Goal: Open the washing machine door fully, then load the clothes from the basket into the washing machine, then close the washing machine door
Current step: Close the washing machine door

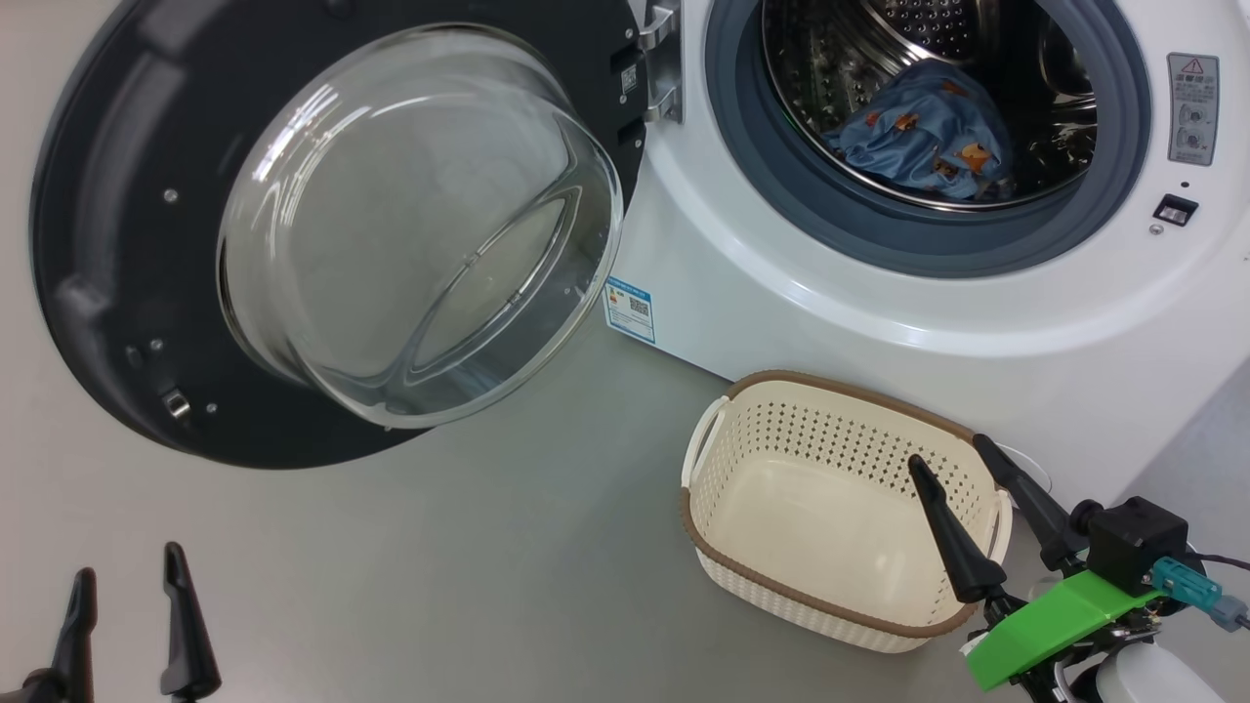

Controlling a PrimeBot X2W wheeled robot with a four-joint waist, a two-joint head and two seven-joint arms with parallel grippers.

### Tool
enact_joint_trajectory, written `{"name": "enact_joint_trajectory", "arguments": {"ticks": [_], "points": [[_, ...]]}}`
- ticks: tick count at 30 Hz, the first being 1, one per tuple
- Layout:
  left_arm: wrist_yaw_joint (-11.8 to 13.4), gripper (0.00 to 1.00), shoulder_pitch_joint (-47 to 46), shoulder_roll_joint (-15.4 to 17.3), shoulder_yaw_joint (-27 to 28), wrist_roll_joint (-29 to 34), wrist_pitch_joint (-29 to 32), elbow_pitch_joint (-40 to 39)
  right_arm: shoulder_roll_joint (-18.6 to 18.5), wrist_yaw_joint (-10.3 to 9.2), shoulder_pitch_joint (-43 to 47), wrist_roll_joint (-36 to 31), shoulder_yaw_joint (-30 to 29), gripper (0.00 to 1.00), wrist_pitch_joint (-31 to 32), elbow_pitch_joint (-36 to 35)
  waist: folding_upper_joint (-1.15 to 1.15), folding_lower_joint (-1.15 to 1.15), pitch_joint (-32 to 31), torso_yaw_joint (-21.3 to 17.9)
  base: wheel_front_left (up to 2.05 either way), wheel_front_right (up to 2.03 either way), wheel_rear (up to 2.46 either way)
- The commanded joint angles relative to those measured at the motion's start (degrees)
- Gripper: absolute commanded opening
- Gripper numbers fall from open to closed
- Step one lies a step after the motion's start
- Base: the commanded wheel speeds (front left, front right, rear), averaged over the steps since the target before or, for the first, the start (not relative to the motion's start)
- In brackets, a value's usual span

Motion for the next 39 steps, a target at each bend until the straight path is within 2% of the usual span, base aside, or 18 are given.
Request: {"name": "enact_joint_trajectory", "arguments": {"ticks": [1,2,10,14,15,19,22,27,33,34,39], "points": [[0.4,0.37,-0.4,0.8,1.7,-0.7,-0.4,-2.1,-1.0,0.26,-1.4,0.3,0.7,1.0,-0.5,-1.2,0.0,0.0,0.1,0.0,0.0,0.0,0.0],[0.2,0.0,-0.7,0.8,1.7,-1.1,-0.4,-2.3,-1.0,0.26,-1.3,0.3,0.6,1.0,-0.5,-1.3,0.0,0.0,0.2,0.0,0.0,0.0,0.0],[-1.3,0.0,-5.2,1.3,4.5,-3.3,-0.4,-5.4,-1.0,0.26,-1.6,0.1,0.5,1.0,-0.5,-1.7,0.0,0.0,1.7,-1.2,0.0,0.0,0.0],[-2.0,0.0,-11.6,5.7,6.0,-9.2,-0.4,-6.5,-1.4,0.26,-2.5,0.1,0.6,1.0,-0.5,-1.9,0.0,0.0,3.5,-2.4,0.0,0.0,0.0],[-2.0,0.0,-11.6,5.7,6.0,-9.2,-0.4,-6.5,-1.4,0.26,-2.5,0.1,0.6,1.0,-0.5,-1.9,0.0,0.0,3.5,-2.4,0.0,0.0,0.0],[-2.1,0.0,-18.1,11.5,6.1,-19.2,1.0,-4.7,-1.8,0.26,-3.4,0.0,0.7,1.0,-0.5,-2.0,0.0,0.0,5.3,-3.5,0.0,0.0,0.0],[-2.1,0.0,-23.0,17.8,6.5,-27.2,2.7,-0.8,-2.1,0.26,-4.3,0.0,1.0,1.0,-0.5,-2.1,0.0,0.0,6.6,-4.4,0.0,0.0,0.0],[-2.1,0.0,-30.3,25.6,5.4,-39.1,8.5,6.5,-2.4,0.26,-5.1,-0.1,1.3,1.0,-0.5,-2.2,0.0,0.0,8.3,-5.1,0.0,0.0,0.0],[-2.1,0.0,-38.8,32.5,4.3,-50.8,18.3,15.9,-3.0,0.26,-6.1,-0.3,1.6,1.0,-0.5,-2.1,0.0,0.0,9.9,-5.0,0.0,0.0,0.0],[-2.1,0.0,-41.3,34.4,4.2,-53.7,21.8,19.0,-3.2,0.26,-6.6,-0.3,1.9,1.0,-0.5,-2.0,0.0,0.0,10.5,-5.0,0.0,0.0,0.0],[-2.1,0.0,-46.3,37.9,1.0,-57.2,30.8,25.0,-3.7,0.26,-7.3,-0.3,2.7,1.0,-0.5,-1.9,0.0,0.0,11.3,-4.6,0.0,0.0,0.0]]}}
